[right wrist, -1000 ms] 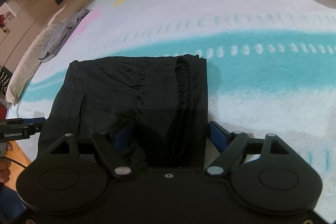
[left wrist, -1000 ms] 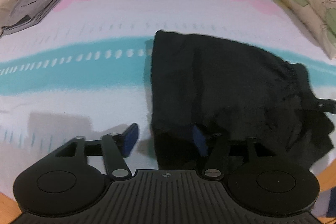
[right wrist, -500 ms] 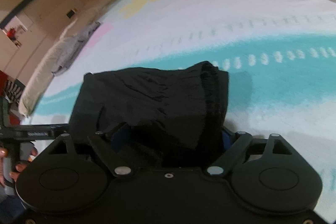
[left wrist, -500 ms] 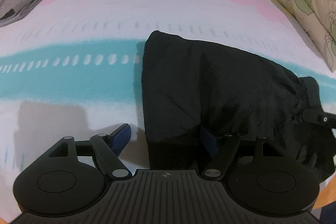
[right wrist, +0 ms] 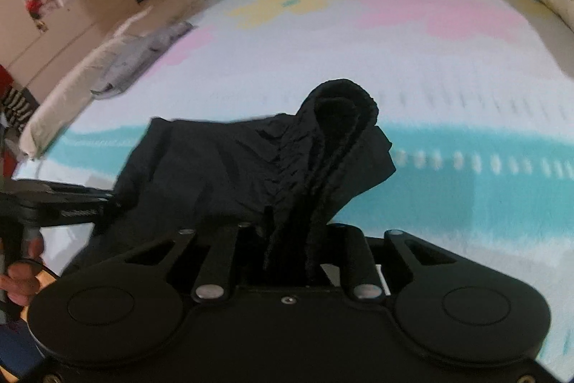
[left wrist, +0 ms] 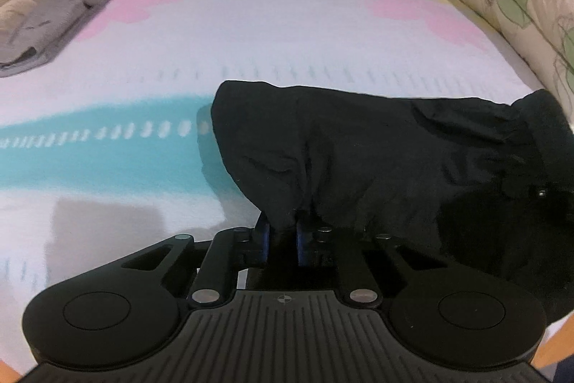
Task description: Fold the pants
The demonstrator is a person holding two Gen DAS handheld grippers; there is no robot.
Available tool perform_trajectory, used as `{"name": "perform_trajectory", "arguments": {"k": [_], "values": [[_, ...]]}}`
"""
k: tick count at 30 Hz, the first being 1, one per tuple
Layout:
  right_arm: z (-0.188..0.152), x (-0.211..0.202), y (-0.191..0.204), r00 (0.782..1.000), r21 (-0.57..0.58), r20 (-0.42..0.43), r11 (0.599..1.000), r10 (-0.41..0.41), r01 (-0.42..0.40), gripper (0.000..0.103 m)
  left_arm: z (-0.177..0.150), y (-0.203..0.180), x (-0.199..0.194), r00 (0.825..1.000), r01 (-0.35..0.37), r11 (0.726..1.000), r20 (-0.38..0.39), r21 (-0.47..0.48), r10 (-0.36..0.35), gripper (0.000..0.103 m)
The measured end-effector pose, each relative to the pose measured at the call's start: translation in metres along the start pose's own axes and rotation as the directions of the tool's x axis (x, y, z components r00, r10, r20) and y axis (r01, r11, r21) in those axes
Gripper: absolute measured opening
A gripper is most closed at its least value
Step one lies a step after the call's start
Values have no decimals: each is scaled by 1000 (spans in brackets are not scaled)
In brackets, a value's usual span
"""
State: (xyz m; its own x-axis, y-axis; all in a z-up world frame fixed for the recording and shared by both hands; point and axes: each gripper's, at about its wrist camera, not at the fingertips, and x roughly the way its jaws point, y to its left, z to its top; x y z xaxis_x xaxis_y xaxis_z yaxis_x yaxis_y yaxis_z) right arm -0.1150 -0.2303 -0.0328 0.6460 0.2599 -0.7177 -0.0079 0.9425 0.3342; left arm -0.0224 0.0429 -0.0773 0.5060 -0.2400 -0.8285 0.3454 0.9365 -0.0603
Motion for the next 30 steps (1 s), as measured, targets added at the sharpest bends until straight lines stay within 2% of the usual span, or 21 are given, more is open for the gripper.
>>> {"name": "perform_trajectory", "arguments": {"k": [3, 8, 12, 15, 17, 19, 21, 23, 27, 30], "values": [[17, 0, 7, 1000, -3, 26, 1000, 15, -15, 26, 14, 9, -13, 999, 1, 998, 42, -56, 1, 12], [60, 24, 19, 998, 4, 51, 1000, 31, -31, 26, 56, 20, -14, 993, -49, 995, 106, -91, 58, 12], [94, 59, 18, 997, 43, 56, 998, 49, -51, 26, 87, 35, 5, 989, -86, 990, 111, -116, 99, 12], [109, 90, 16, 998, 35, 34, 998, 49, -50, 26, 100, 49, 27, 988, -116, 986, 86, -117, 126, 12], [113, 107, 16, 999, 13, 14, 999, 34, -34, 27, 101, 58, 42, 991, -117, 986, 45, -118, 123, 15], [113, 124, 13, 1000, -9, -15, 1000, -7, 7, 31, 97, 68, 59, 987, -159, 980, -4, -122, 160, 20], [107, 137, 7, 996, -21, -45, 997, -80, 79, 49, 90, 76, 71, 978, -207, 969, -35, -133, 204, 23], [101, 142, 1, 990, -21, -62, 992, -128, 127, 55, 84, 82, 72, 978, -210, 967, -25, -145, 208, 31], [94, 129, -6, 993, 22, -28, 993, -116, 117, 55, 85, 89, 57, 978, -210, 961, -26, -177, 209, 30], [99, 109, 3, 988, 5, 27, 989, -150, 150, 56, 87, 91, 39, 971, -237, 939, -50, -250, 232, 30]]}}
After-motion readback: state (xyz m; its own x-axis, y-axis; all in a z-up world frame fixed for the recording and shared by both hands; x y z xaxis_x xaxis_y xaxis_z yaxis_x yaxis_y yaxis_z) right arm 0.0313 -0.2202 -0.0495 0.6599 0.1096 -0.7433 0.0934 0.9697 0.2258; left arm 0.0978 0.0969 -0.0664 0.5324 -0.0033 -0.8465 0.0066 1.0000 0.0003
